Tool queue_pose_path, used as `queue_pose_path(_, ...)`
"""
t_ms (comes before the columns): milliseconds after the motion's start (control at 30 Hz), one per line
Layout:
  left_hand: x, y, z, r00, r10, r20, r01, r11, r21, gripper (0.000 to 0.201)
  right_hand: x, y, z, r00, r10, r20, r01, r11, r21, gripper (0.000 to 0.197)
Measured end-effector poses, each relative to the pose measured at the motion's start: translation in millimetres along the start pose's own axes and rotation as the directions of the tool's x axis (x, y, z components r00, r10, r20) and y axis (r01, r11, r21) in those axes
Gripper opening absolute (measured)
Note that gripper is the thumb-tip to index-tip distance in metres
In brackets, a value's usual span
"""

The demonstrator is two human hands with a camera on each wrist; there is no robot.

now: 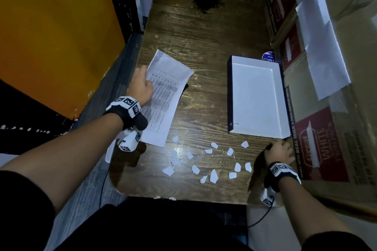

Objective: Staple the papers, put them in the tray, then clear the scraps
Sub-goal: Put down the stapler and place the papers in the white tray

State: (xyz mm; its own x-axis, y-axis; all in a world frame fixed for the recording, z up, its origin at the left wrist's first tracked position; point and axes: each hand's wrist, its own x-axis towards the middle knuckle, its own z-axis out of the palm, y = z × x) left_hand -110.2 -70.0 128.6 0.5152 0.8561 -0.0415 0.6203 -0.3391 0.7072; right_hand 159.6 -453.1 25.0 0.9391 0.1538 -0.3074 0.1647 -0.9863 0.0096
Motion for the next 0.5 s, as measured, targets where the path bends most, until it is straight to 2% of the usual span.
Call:
queue_pose_path(33,-0.8,4.8,-4.2,1.000,0.015,0.003,-0.015,1.000,-0.027,0.028,-5.1,-19.6,-8.7,0.991,-0.124,-0.047,0.128,0.989,0.073,0.048)
queue_pose_path(67,-1.6,10.9,-9.2,0.999,0.042,0.013,-0.041,0.997,-0.057,0.030,-10.2,-41.4,-16.0,0.960,-0.272,-0.074,0.281,0.944,0.176,0.044)
queue_pose_path(100,-2.4,18.5,-15.1,0.997,0.074,0.028,-0.071,0.993,-0.094,0.033,-17.4,-64.8,-24.0,0.909,-0.409,-0.081,0.414,0.860,0.299,0.041)
queue_pose_path(167,-5.0,39.7,-28.2,0.990,0.124,0.069,-0.108,0.973,-0.206,0.041,-30.9,-111.1,-34.0,0.811,-0.583,-0.040,0.516,0.683,0.517,0.047)
queue_pose_path(233,-8.2,64.7,-41.3,0.984,0.142,0.109,-0.090,0.917,-0.388,0.048,-44.1,-153.8,-43.0,0.733,-0.679,0.053,0.488,0.578,0.654,0.069)
queue_pose_path(300,-9.0,89.1,-50.2,0.981,0.140,0.132,-0.045,0.833,-0.552,0.053,-54.1,-185.1,-52.1,0.681,-0.720,0.129,0.366,0.488,0.793,0.087)
queue_pose_path(333,-7.8,100.4,-53.0,0.981,0.144,0.133,-0.036,0.796,-0.604,0.053,-55.9,-194.1,-55.3,0.661,-0.737,0.144,0.274,0.415,0.867,0.088)
queue_pose_path(400,-3.8,121.8,-54.0,0.980,0.163,0.115,-0.044,0.737,-0.674,0.049,-57.7,-197.2,-64.6,0.637,-0.756,0.150,0.135,0.301,0.944,0.076)
queue_pose_path(467,3.1,139.5,-47.0,0.985,0.144,0.091,-0.038,0.705,-0.708,0.045,-49.9,-183.8,-69.7,0.675,-0.725,0.138,0.117,0.290,0.950,0.054)
queue_pose_path(500,7.3,144.5,-38.1,0.990,0.110,0.085,-0.014,0.689,-0.724,0.044,-45.0,-172.7,-71.7,0.714,-0.690,0.120,0.130,0.299,0.945,0.041)
